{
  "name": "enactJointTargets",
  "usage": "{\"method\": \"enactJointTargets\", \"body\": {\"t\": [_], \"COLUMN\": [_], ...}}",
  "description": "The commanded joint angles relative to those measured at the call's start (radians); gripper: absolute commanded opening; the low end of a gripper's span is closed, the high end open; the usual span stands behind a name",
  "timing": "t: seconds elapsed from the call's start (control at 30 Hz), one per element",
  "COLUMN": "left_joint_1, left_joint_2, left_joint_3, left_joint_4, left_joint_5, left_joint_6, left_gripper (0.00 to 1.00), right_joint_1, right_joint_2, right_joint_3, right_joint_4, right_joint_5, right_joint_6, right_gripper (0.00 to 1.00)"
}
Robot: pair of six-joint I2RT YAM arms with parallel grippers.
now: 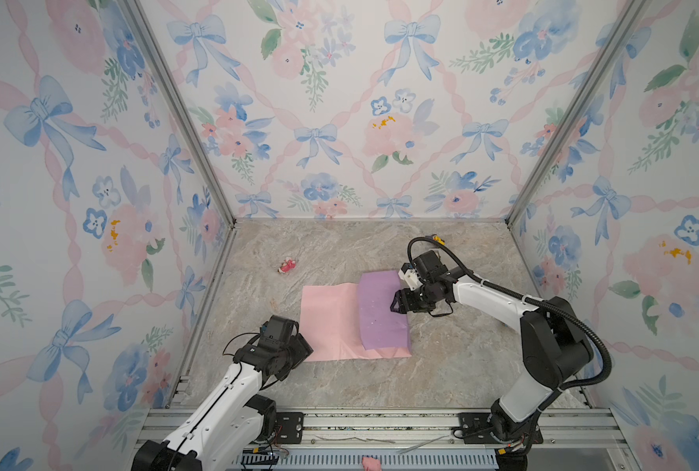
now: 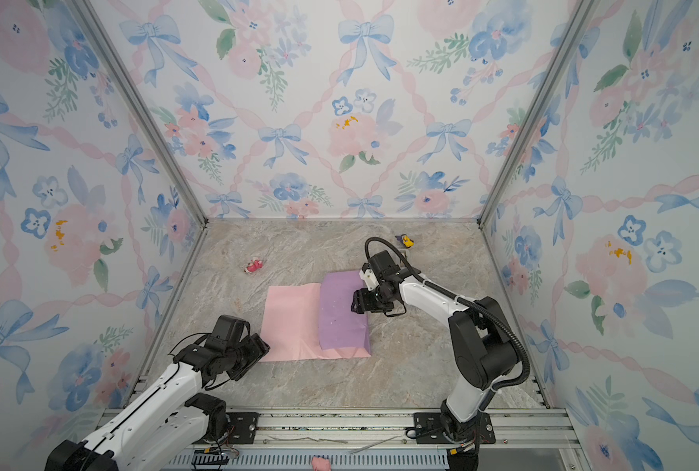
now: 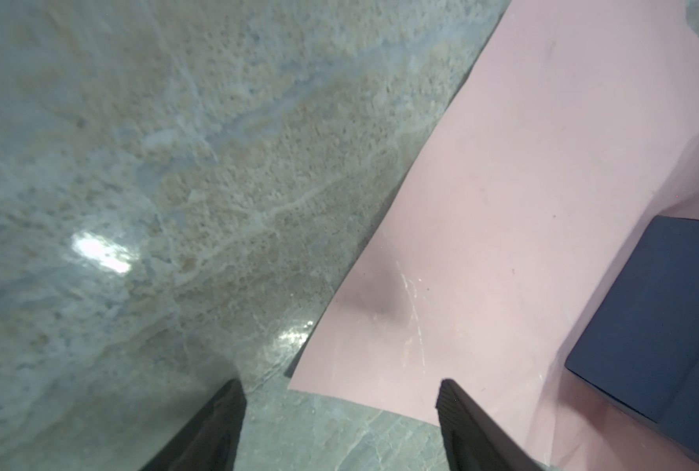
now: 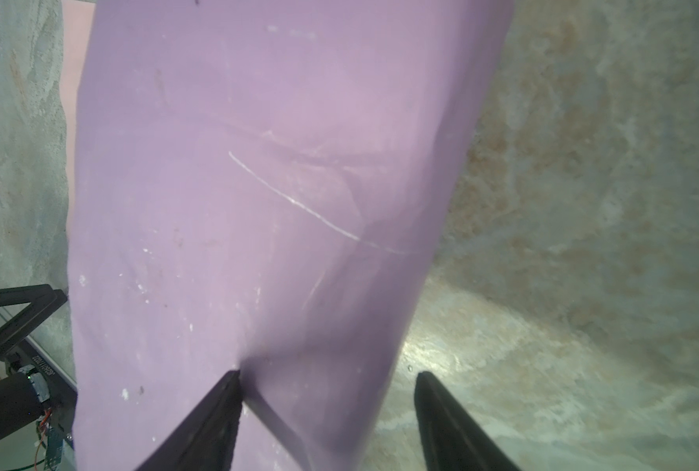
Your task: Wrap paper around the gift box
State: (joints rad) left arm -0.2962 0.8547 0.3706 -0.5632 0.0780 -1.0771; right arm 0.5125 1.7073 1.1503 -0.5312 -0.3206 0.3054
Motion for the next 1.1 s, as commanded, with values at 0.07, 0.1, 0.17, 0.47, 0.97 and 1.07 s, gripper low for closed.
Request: {"method": "enactJointTargets", "body": {"t": [0.07, 0.1, 0.17, 0.47, 0.97, 1.07], "left_joint_1": [0.008, 0.012, 0.017, 0.042, 0.119, 0.118], "left_joint_2": [0.009, 0.009, 0.007, -0.020, 0.112, 0.144], "left_joint_3": [-0.038, -0.049, -0.064, -0.117, -0.110, -0.037], "left_joint_4": [0.095, 0.121, 0.164, 0.358, 0.609, 0.485], "left_joint_5": [0.047, 0.069, 0.102, 0.169, 0.190, 0.147], "left_joint_6": [0.011, 0.008, -0.002, -0.020, 0.133, 0.162], "left_gripper": [0.73, 0.72, 0.71, 0.72, 0.74, 0.74], "right_joint_1": [0.011, 0.011, 0.011, 0.011, 0.014, 0.015], "right_joint_2": [-0.005, -0.008, -0.011, -0.012, -0.020, -0.021], "right_joint_3": [-0.024, -0.023, -0.026, -0.029, -0.036, -0.037], "right_joint_4": [-0.080, -0.080, -0.077, -0.070, -0.064, -0.068], "right_joint_5": [0.037, 0.037, 0.038, 0.034, 0.036, 0.037], "right_joint_6": [-0.025, -0.024, -0.023, -0.026, -0.025, -0.025], "right_gripper": [0.69, 0.69, 0.69, 0.69, 0.69, 0.69]}}
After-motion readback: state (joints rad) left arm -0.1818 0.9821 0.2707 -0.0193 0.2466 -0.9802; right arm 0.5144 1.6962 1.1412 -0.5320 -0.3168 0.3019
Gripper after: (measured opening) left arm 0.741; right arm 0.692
